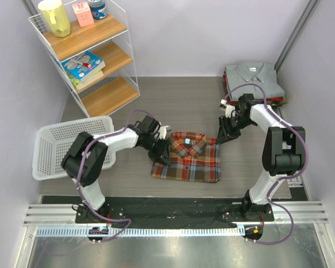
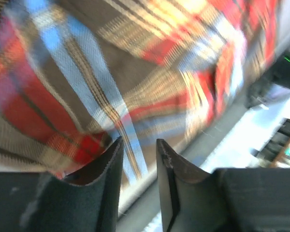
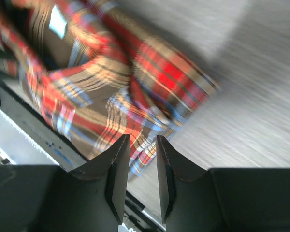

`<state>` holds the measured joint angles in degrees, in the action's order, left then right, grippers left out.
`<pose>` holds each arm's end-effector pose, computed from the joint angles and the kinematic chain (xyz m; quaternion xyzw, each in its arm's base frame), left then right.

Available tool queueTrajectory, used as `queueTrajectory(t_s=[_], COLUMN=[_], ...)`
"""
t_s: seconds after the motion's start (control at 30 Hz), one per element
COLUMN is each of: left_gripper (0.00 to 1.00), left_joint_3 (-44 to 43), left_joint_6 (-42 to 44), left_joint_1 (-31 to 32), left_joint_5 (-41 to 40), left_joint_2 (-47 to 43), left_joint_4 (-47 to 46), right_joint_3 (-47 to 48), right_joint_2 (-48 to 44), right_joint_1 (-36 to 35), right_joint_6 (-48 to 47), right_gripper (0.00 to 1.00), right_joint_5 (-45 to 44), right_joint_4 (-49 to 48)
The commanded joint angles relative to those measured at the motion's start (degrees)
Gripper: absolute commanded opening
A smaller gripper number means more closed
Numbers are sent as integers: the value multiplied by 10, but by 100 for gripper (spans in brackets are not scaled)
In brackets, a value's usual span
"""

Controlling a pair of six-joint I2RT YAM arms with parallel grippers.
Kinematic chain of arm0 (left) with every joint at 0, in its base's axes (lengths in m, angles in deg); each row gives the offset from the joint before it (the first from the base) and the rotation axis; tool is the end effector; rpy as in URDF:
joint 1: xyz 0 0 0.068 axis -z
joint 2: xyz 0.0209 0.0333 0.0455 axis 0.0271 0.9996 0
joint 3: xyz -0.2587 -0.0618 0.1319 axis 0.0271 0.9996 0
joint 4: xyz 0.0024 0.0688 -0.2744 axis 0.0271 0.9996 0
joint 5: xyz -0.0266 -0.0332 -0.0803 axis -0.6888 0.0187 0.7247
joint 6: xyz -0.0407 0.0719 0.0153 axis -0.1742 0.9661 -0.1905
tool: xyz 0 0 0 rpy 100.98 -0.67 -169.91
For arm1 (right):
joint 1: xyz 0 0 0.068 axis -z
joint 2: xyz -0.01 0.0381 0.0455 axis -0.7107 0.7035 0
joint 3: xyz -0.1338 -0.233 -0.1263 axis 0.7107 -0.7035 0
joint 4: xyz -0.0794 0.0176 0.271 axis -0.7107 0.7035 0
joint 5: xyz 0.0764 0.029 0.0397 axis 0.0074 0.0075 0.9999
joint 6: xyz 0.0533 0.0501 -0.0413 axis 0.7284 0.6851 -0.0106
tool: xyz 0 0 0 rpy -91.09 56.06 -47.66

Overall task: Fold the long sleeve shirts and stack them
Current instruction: Fold the shirt

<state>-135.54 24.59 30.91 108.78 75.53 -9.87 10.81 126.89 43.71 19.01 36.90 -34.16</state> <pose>0.2938 -0.2367 0.1352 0.1432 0.9252 -0.3493 0.0373 0.3535 0.0518 0.1836 -0.1558 0.9394 0.2896 0.0964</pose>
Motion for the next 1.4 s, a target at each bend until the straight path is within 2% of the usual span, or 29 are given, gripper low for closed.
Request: queueTrajectory(t_s=[0.0,0.1,0.17,0.23,0.3,0.4,0.6,0.83,0.97,1.37], left_gripper=[36,40,47,51,55,56,55,54,54,54], left_joint_3=[32,26,12,-19,-45,-92,-147,-152,-148,-149], left_joint_6=[-104,-86,-29,15,85,125,141,144,148,141], left_joint_1=[-4,-38,-78,-107,-109,-110,-108,-105,-103,-103], left_joint_5=[39,23,0,9,28,44,68,58,61,78], left_joint_2=[-93,-129,-138,-125,-95,-51,13,27,39,67], left_joint_4=[-60,-49,-12,18,60,83,93,93,90,76], right_joint_3=[28,53,65,65,56,21,-55,-106,-106,-102], right_joint_2=[16,43,36,22,-9,-50,-59,-31,-15,27], right_joint_1=[9,9,30,40,49,50,50,49,49,48], right_joint_6=[-26,-27,-35,-41,-49,-39,3,16,23,40], right_gripper=[33,32,32,33,35,37,38,42,45,45], right_joint_5=[3,7,14,37,45,55,75,60,66,84], right_joint_4=[-13,-10,0,21,39,37,-10,-61,-79,-102])
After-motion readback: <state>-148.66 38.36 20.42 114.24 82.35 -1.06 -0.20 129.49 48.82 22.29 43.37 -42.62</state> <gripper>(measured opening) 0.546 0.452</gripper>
